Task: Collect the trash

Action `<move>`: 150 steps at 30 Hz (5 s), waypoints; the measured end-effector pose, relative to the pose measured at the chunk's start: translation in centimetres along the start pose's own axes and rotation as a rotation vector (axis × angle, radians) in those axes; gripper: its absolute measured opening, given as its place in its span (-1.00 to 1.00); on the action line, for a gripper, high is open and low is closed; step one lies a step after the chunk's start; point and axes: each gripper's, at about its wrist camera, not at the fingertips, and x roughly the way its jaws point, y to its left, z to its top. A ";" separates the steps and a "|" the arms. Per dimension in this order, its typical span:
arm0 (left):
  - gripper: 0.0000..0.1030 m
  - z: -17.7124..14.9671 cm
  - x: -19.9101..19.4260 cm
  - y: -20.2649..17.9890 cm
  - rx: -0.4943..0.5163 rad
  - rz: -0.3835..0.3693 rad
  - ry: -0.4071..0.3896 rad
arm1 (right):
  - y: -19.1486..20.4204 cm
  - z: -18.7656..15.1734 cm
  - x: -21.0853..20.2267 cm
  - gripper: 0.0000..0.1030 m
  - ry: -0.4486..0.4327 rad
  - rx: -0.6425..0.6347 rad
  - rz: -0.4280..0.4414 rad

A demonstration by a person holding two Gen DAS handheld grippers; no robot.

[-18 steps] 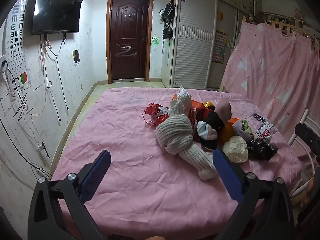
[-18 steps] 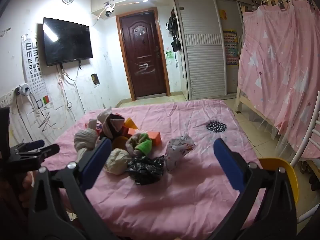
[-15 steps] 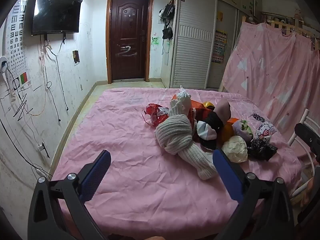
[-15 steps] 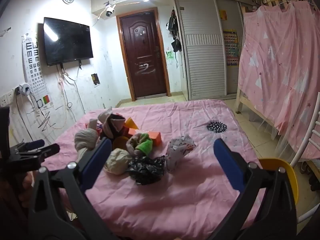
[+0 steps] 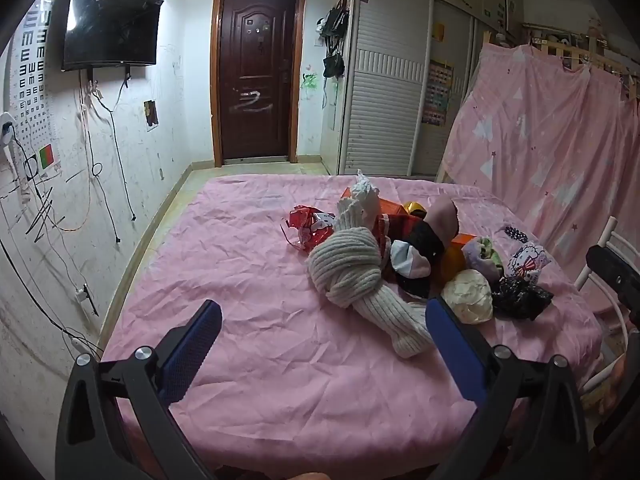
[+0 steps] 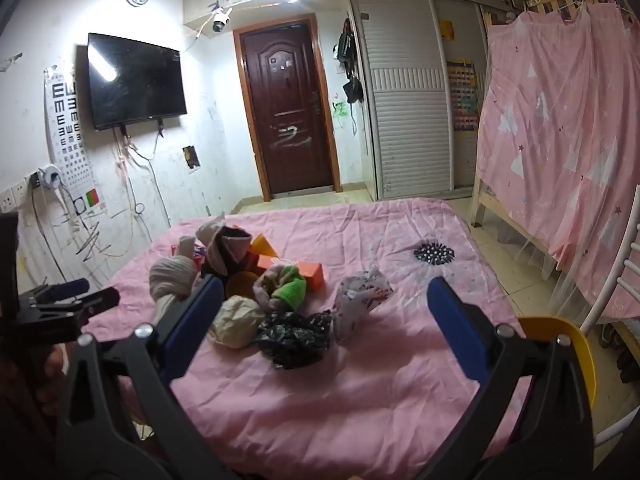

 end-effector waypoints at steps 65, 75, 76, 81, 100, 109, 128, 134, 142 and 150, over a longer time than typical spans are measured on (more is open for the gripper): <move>0.83 -0.2 -0.1 -0.9 0.009 0.001 0.005 | 0.5 0.1 -0.2 0.91 -0.005 -0.011 -0.003; 0.83 -0.5 -0.3 -1.3 0.012 0.004 0.005 | 0.5 0.1 -0.2 0.91 -0.006 -0.013 -0.003; 0.83 -0.6 -0.2 -1.3 0.013 0.004 0.006 | 0.5 0.1 -0.2 0.91 -0.005 -0.013 -0.004; 0.83 -0.9 0.3 -0.9 0.010 0.002 0.021 | 0.2 0.0 0.2 0.91 0.001 -0.010 -0.016; 0.77 3.1 8.4 -0.7 -0.073 -0.031 0.166 | -4.7 -0.7 4.3 0.91 0.105 0.066 -0.041; -0.05 2.9 11.6 -1.1 -0.082 -0.008 0.243 | -4.4 0.0 7.9 0.91 0.197 0.078 0.032; -0.14 4.4 7.7 -1.1 -0.089 0.058 0.144 | -6.0 1.0 8.3 -0.56 0.162 0.117 0.040; -0.14 6.6 5.5 -3.7 -0.053 0.030 0.080 | -8.5 2.4 5.9 -0.56 0.093 0.134 -0.015; -0.14 9.2 4.6 -10.4 0.033 -0.080 0.047 | -14.5 3.7 1.4 -0.55 0.016 0.166 -0.180; -0.14 10.0 4.8 -19.6 0.119 -0.226 0.064 | -20.0 3.0 -0.7 -0.55 0.057 0.167 -0.316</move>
